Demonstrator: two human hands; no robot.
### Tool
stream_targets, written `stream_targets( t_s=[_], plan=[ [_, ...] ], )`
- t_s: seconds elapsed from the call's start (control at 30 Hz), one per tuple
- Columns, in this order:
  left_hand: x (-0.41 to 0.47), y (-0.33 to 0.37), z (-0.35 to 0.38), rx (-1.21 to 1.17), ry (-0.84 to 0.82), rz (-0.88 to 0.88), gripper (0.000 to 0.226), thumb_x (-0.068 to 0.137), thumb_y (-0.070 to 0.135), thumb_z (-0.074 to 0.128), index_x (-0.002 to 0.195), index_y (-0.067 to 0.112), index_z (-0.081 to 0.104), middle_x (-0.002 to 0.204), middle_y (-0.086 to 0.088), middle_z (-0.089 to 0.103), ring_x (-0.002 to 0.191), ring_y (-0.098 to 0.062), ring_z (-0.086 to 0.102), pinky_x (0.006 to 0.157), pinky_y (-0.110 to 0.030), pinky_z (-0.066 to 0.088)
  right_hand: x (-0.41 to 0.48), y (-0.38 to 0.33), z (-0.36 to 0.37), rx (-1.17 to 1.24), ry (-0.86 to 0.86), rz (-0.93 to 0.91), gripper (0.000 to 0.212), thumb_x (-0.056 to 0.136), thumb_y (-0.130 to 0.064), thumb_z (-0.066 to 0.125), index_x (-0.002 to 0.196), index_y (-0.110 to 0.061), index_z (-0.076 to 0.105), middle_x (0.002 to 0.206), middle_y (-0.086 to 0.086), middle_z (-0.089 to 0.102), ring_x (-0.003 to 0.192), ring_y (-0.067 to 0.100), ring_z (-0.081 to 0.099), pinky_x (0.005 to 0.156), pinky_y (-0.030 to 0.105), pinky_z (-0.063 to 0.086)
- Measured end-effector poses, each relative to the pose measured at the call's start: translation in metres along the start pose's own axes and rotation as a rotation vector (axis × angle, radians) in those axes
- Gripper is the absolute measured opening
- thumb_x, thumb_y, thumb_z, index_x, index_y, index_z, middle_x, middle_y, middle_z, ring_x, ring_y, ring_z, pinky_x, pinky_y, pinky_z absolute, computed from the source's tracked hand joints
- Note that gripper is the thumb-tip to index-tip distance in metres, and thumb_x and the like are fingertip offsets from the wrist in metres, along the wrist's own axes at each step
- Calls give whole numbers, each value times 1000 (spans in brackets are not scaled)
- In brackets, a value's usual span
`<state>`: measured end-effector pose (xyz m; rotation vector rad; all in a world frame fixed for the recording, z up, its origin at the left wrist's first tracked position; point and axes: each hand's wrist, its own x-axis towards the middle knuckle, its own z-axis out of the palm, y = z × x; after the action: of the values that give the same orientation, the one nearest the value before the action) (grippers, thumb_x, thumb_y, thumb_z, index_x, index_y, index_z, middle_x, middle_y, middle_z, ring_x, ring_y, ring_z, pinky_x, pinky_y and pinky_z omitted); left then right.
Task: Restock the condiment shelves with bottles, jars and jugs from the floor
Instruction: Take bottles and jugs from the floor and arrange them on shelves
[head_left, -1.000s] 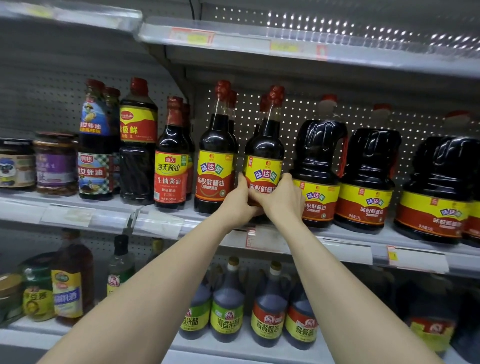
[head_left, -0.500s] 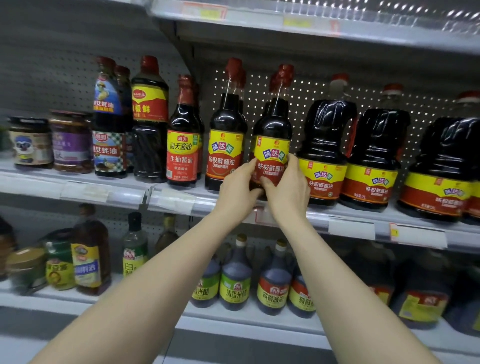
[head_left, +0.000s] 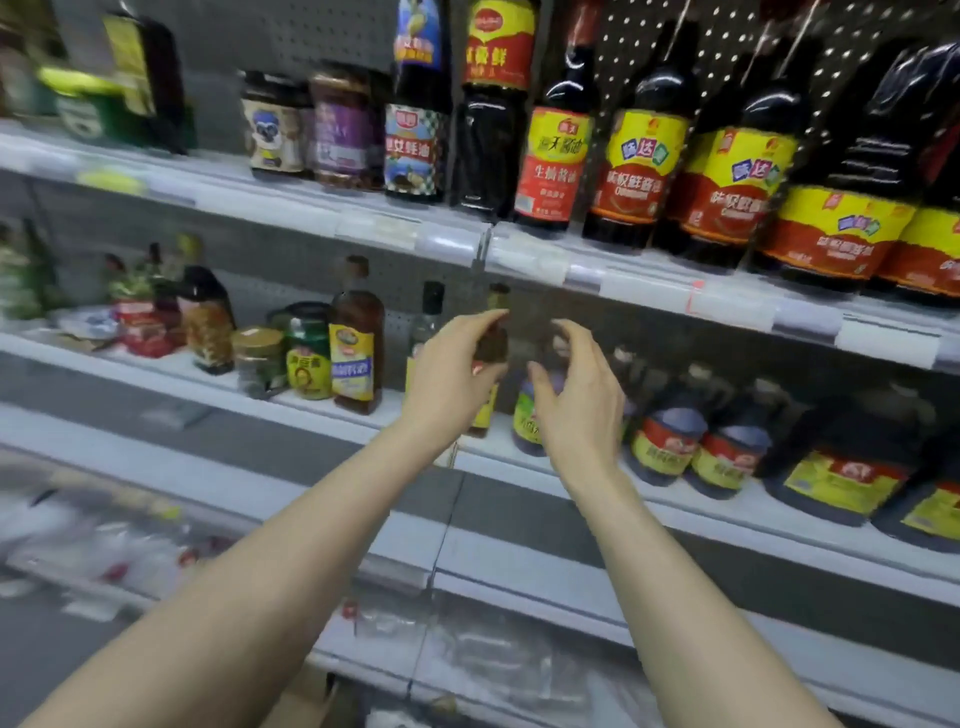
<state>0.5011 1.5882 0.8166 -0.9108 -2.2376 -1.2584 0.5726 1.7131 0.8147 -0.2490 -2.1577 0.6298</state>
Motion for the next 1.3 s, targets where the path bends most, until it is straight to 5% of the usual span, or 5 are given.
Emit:
stream_targets(
  t_s=[0.3,0.53,0.87,1.3],
  plan=[
    [-98,-86,-70,40,-1,-156,49,83,15,76,129,17,61,120,2,64,108,-12,61,90,-36,52,-102,-45,84,68,-196,-43,44,91,-10,68,133,-13,57,131,2,64,116,27,60,89,35,44],
    [-172,-133,-91,96,-29,-285,44,83,21,75,126,20,63,118,5,63,108,-6,59,91,-27,49,-175,-51,126,91,-332,-32,41,93,-11,65,133,-10,57,130,3,64,116,25,61,93,37,47],
    [-312,-202,-58,100,-158,-587,44,83,20,76,125,21,63,118,5,63,108,-9,60,92,-32,51,-299,-17,177,69,-632,66,39,95,-10,64,133,-11,57,128,4,64,116,25,61,96,41,49],
    [-501,-287,26,109,-350,-955,44,84,24,77,126,23,63,119,4,63,108,-16,61,91,-34,52,-462,81,237,-58,-922,309,39,94,-17,69,132,-13,60,122,6,69,109,26,65,81,27,43]
  ],
)
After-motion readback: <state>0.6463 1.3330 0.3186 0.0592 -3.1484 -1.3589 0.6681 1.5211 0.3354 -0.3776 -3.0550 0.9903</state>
